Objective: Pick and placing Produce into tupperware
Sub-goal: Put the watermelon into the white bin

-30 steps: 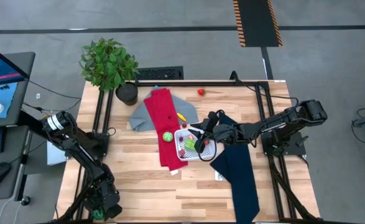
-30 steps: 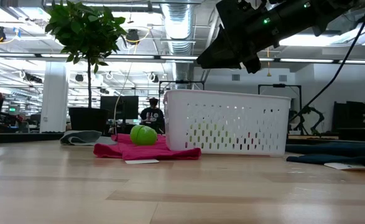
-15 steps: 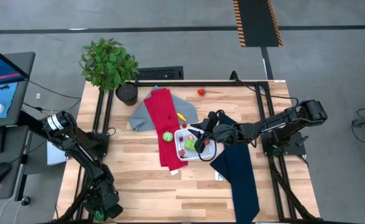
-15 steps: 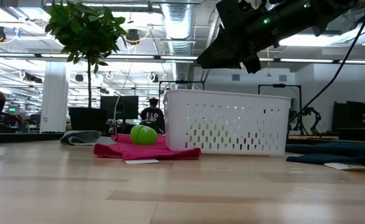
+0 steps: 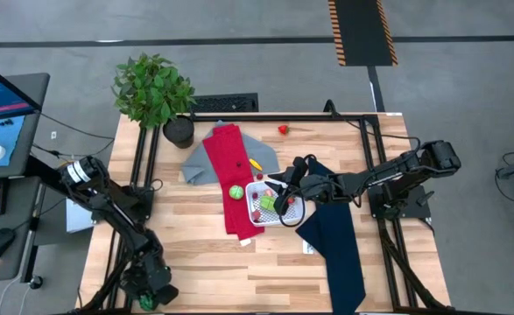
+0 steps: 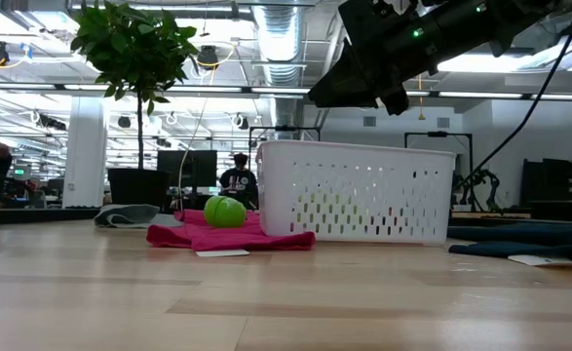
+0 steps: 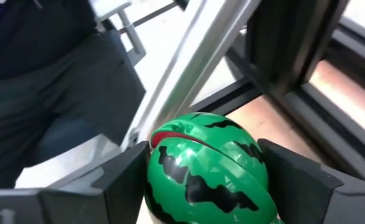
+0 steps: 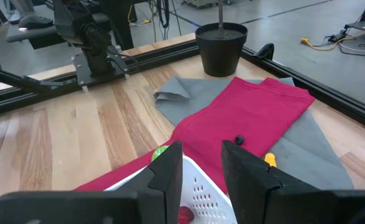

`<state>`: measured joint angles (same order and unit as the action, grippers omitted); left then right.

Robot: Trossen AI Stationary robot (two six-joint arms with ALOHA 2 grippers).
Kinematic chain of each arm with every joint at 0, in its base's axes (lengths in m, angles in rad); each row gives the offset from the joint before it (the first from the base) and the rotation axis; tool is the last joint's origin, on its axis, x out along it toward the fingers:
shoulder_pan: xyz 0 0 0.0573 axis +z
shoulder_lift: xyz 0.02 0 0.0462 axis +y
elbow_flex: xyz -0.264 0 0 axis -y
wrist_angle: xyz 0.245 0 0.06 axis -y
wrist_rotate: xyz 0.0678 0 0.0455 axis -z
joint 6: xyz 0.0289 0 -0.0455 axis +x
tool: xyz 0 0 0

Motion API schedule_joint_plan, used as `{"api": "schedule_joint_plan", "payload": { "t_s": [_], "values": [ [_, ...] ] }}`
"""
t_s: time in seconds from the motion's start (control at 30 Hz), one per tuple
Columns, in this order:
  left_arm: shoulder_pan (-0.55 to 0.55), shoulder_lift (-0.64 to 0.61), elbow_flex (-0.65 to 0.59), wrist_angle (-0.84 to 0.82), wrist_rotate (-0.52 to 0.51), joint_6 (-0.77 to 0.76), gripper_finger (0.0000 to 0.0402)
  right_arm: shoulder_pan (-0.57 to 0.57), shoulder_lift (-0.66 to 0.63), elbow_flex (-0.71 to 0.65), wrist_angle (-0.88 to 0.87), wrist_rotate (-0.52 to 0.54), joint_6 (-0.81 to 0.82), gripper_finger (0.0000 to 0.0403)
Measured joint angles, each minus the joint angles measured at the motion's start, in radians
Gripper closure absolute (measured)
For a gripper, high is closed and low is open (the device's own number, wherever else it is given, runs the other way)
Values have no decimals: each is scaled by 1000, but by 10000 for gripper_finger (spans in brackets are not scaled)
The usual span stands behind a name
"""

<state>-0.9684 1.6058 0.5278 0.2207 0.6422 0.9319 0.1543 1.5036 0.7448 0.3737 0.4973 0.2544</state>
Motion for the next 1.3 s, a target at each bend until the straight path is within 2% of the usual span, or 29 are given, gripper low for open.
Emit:
{"api": "schedule_joint_plan", "payload": {
  "t_s": [0.33,0.47,0.87,1.03,1.3],
  "values": [
    [109,-2,0,11,-16,28,134,0,0,0,0,0,0,270],
    [157,-2,0,35,-29,-11,135,0,0,0,0,0,0,268],
    [259,-2,0,145,-266,-75,136,0,0,0,0,0,0,269],
    [290,-2,0,184,-371,-147,136,0,0,0,0,0,0,270],
    [330,-3,0,303,-492,-202,136,0,0,0,0,0,0,269]
  ]
}}
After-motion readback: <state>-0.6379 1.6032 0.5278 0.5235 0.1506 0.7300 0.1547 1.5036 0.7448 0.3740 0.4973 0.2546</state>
